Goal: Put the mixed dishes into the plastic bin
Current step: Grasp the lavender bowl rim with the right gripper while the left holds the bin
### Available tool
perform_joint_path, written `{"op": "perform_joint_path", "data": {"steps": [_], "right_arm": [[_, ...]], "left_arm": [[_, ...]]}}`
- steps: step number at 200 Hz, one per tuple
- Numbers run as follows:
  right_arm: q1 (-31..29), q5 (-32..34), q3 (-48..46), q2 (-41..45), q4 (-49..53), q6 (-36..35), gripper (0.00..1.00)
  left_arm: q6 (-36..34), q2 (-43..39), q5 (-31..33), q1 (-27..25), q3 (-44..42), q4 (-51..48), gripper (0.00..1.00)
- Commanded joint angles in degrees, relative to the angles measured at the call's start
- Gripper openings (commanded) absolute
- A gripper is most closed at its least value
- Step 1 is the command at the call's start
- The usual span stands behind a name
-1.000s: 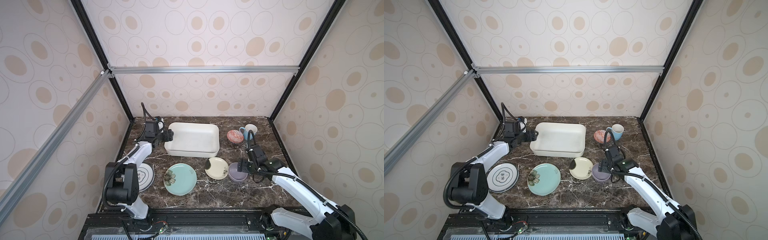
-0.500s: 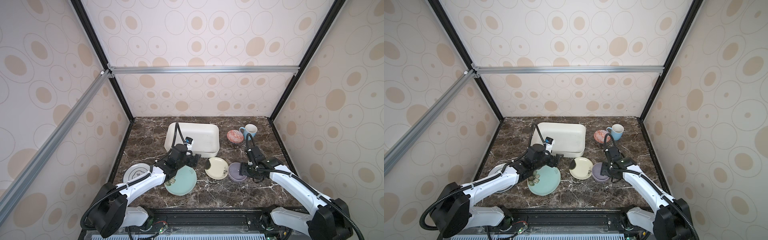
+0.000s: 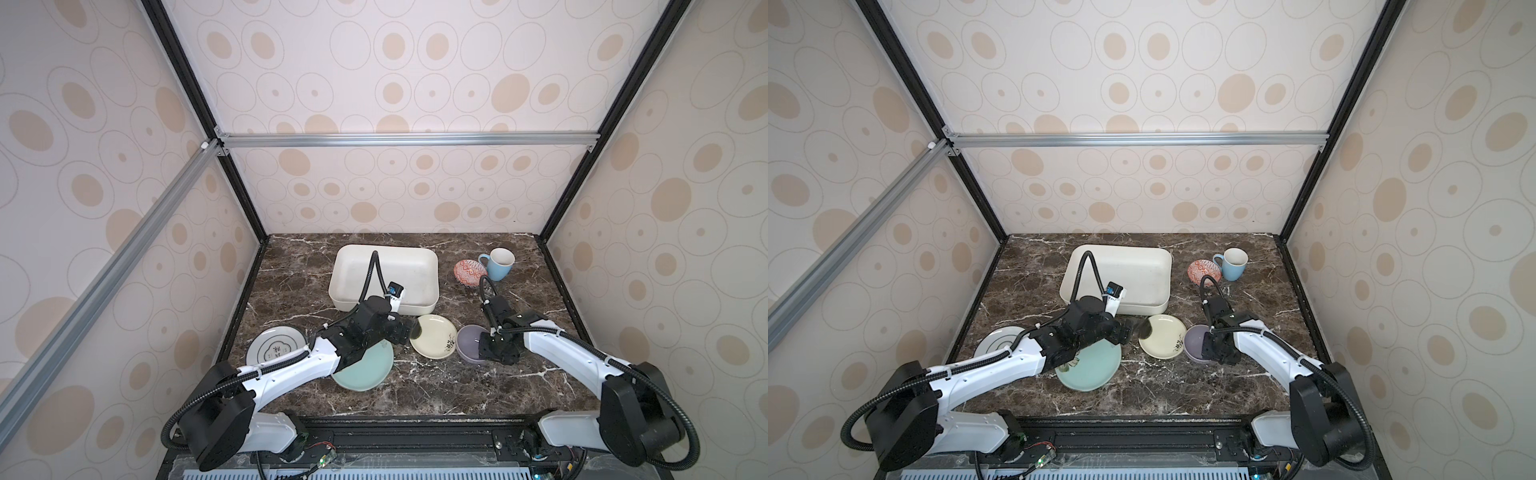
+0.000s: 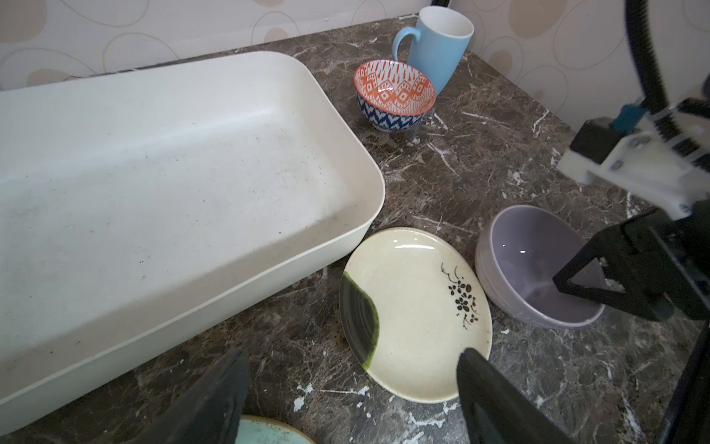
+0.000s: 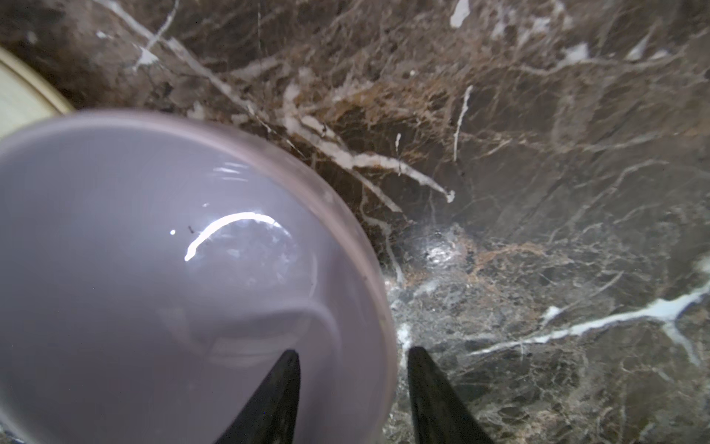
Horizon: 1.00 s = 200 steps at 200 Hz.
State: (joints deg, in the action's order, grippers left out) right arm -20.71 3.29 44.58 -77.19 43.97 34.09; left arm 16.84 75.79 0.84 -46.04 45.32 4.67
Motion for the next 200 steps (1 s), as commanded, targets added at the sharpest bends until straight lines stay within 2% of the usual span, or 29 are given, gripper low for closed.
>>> {"op": "perform_joint_path", "data": {"steps": [1, 31, 42, 93, 105, 151, 200], "right_arm": [[0.67, -0.38, 1.41, -2.19, 0.27, -0.07, 0.39], [0.75, -0.57, 2.47, -3.03, 0.70, -0.07, 0.26], [0.72, -0.60, 2.93, -2.76, 1.14, -0.56, 0.18], [0.91, 1.48, 6.00, -0.42, 5.46, -1.51, 0.12], [1.02, 1.46, 6.70, -0.76, 6.01, -1.71, 0.07], [1.21, 0.78, 8.39, -3.02, 6.48, -2.32, 0.01], [1.22, -1.33, 13.80, -2.87, 8.70, -3.44, 0.01]], "left_arm": [[-1.45, 0.58, 1.75, -0.36, 3.74, -1.47, 0.86], [-1.96, 1.44, 2.75, -0.34, 5.32, -2.74, 0.86], [-2.15, 1.90, 2.93, -0.32, 6.28, -3.57, 0.86], [-3.10, 3.11, 4.71, -0.41, 9.03, -6.13, 0.86], [-3.10, 3.31, 5.08, -0.42, 9.43, -6.53, 0.86], [-3.12, 3.45, 7.04, -0.34, 10.29, -7.95, 0.86], [-3.43, 3.27, 8.92, -0.36, 13.01, -10.96, 0.88]]}}
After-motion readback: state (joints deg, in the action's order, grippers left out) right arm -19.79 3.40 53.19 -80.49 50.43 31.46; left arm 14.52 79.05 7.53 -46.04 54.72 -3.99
